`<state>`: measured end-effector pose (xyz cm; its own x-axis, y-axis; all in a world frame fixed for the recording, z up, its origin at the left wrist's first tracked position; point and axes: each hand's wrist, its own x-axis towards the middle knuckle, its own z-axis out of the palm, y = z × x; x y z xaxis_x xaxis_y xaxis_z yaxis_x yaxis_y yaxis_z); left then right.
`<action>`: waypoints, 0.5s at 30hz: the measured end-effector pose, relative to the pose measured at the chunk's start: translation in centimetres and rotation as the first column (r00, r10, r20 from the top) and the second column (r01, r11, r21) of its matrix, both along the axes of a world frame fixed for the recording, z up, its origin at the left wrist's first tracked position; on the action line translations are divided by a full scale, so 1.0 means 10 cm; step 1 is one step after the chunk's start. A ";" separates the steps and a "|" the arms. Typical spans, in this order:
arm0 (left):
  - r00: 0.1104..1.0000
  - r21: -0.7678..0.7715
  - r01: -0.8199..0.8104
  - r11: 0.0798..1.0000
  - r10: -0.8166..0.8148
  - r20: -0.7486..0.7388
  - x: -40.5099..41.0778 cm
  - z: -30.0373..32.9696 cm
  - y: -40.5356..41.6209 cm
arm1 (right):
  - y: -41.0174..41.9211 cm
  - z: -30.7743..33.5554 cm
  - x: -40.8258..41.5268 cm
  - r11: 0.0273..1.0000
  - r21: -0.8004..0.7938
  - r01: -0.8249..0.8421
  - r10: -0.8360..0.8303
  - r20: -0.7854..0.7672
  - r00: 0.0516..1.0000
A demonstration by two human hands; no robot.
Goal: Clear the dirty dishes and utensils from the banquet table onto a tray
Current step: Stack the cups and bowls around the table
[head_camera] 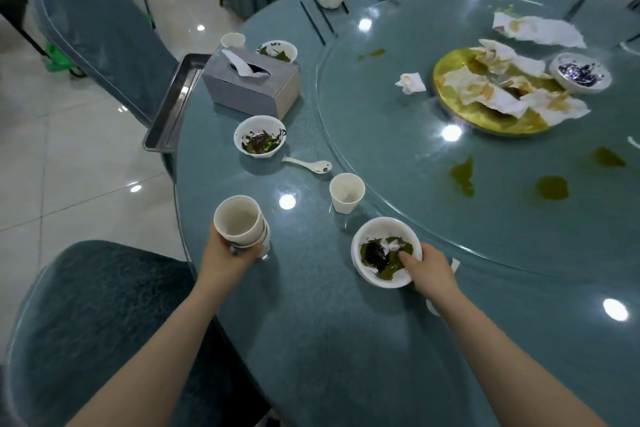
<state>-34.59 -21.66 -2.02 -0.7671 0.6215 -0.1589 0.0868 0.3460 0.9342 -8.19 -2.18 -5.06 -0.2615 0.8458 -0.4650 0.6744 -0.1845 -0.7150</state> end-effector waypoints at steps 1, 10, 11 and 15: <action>1.000 -0.006 0.000 1.000 0.000 -0.001 0.01 -0.01 0.03 | 0.02 0.00 0.01 1.000 -0.006 0.002 -0.002 -0.007 1.000; 0.992 0.166 0.128 0.978 -0.124 -0.034 0.40 0.40 0.80 | 0.20 0.04 0.25 1.000 -0.010 -0.001 0.001 -0.038 0.999; 0.990 0.187 0.143 0.972 -0.138 -0.041 0.44 0.44 0.90 | 0.23 0.06 0.28 1.000 -0.003 0.003 -0.003 -0.047 0.999; 0.982 0.177 0.189 0.966 -0.186 -0.037 0.55 0.48 1.25 | 0.31 0.09 0.37 0.999 -0.011 0.036 -0.037 -0.101 0.994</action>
